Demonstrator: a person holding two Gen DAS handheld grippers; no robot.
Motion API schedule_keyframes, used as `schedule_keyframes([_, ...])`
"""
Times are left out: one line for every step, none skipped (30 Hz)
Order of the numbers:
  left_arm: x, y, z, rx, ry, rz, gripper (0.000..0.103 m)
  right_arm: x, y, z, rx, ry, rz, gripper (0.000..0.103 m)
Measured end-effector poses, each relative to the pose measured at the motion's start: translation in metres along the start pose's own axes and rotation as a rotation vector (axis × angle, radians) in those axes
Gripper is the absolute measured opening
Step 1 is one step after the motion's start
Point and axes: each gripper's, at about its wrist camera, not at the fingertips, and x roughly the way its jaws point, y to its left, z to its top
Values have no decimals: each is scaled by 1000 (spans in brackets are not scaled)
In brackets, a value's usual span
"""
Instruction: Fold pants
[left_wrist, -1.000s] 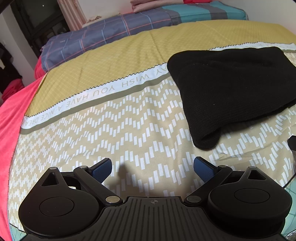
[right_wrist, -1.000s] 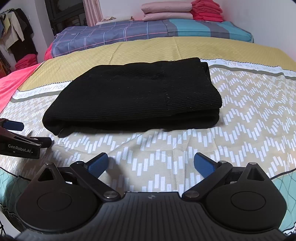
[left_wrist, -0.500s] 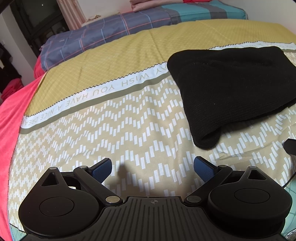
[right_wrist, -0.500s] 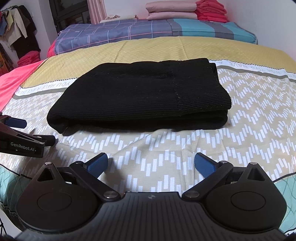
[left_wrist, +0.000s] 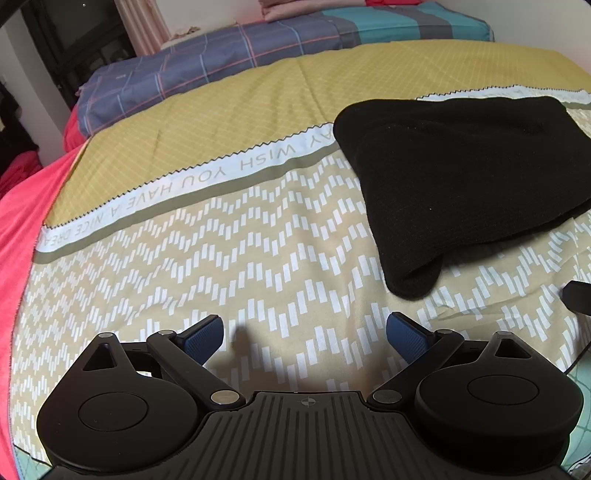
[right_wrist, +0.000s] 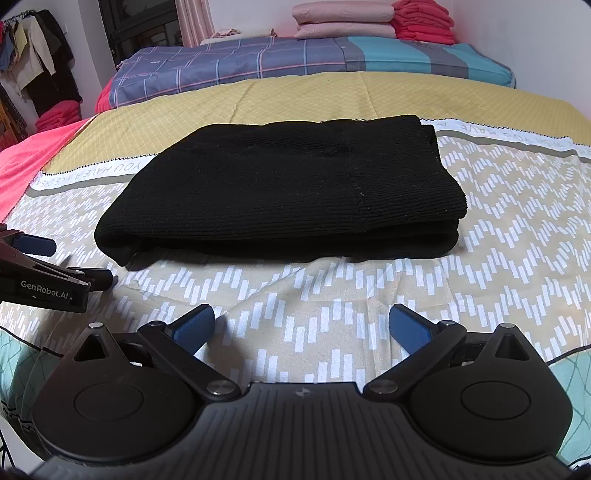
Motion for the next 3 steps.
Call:
schedule_keyframes([0,0,0,1,1,1,103,0,0,0,0,0,1,101])
schedule_keyframes([0,0,0,0,1,0,103,0,0,0,-1,1,1,101])
schedule_keyframes([0,0,0,-1,2,0,103,0,0,0,-1,1,0,101])
